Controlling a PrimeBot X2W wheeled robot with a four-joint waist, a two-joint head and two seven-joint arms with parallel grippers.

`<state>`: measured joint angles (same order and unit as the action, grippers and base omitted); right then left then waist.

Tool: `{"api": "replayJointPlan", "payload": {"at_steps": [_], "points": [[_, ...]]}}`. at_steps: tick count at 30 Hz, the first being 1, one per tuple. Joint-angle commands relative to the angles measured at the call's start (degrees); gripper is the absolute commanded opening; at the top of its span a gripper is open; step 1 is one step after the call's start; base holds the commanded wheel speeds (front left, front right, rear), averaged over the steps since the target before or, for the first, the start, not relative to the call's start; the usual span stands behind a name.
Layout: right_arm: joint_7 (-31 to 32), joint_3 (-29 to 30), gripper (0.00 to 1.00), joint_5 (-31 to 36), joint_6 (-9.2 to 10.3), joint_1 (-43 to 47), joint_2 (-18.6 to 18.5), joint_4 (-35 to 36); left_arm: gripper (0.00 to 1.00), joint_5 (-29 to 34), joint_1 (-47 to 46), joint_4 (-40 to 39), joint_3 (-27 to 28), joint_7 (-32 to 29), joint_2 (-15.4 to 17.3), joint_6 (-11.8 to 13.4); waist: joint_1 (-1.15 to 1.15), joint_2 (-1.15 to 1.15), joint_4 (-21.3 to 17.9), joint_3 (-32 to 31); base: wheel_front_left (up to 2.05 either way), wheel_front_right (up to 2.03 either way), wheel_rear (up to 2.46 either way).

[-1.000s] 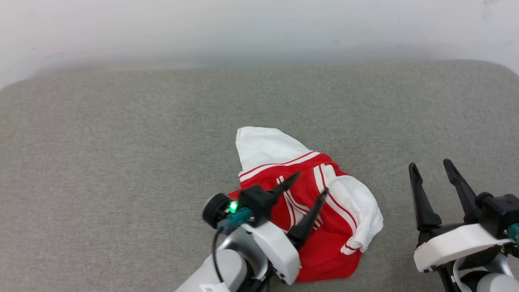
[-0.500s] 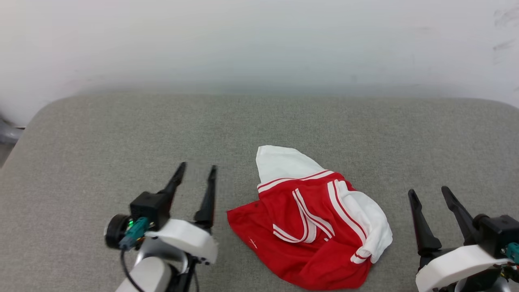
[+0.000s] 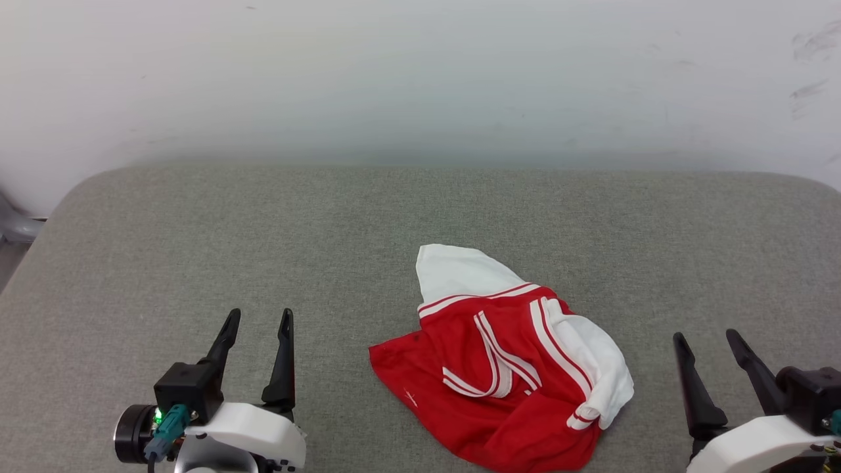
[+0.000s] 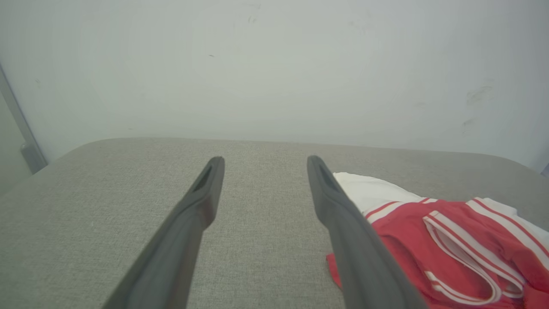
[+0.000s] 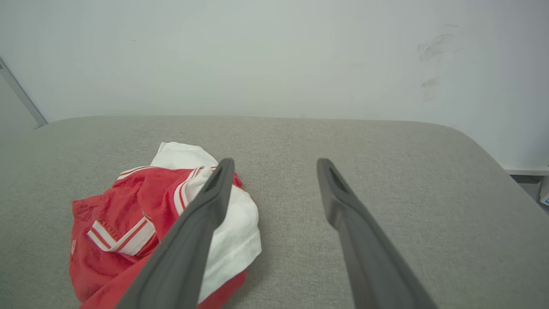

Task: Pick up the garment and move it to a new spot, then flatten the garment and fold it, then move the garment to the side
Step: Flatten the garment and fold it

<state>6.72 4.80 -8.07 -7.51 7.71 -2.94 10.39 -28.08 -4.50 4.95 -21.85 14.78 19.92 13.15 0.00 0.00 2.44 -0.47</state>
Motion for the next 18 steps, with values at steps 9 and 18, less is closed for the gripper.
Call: {"api": "replayJointPlan", "payload": {"at_steps": [9, 18], "points": [[12.3, 1.7, 1.00, -0.4, 0.04, 0.0, 0.1, -0.7, 1.00, -0.7, 0.5, -2.5, 0.4, -0.5, 0.3, 0.9, 0.00, 0.00, 1.3, 0.5, 0.00, 0.00, 0.00], [26.6, -3.8, 1.00, -4.8, 0.04, -3.5, -5.7, -1.3, 1.00, 0.0, -1.9, -3.4, 0.5, 0.1, -0.8, 0.8, 0.00, 0.00, 5.3, 3.4, 0.00, 0.00, 0.00]]}}
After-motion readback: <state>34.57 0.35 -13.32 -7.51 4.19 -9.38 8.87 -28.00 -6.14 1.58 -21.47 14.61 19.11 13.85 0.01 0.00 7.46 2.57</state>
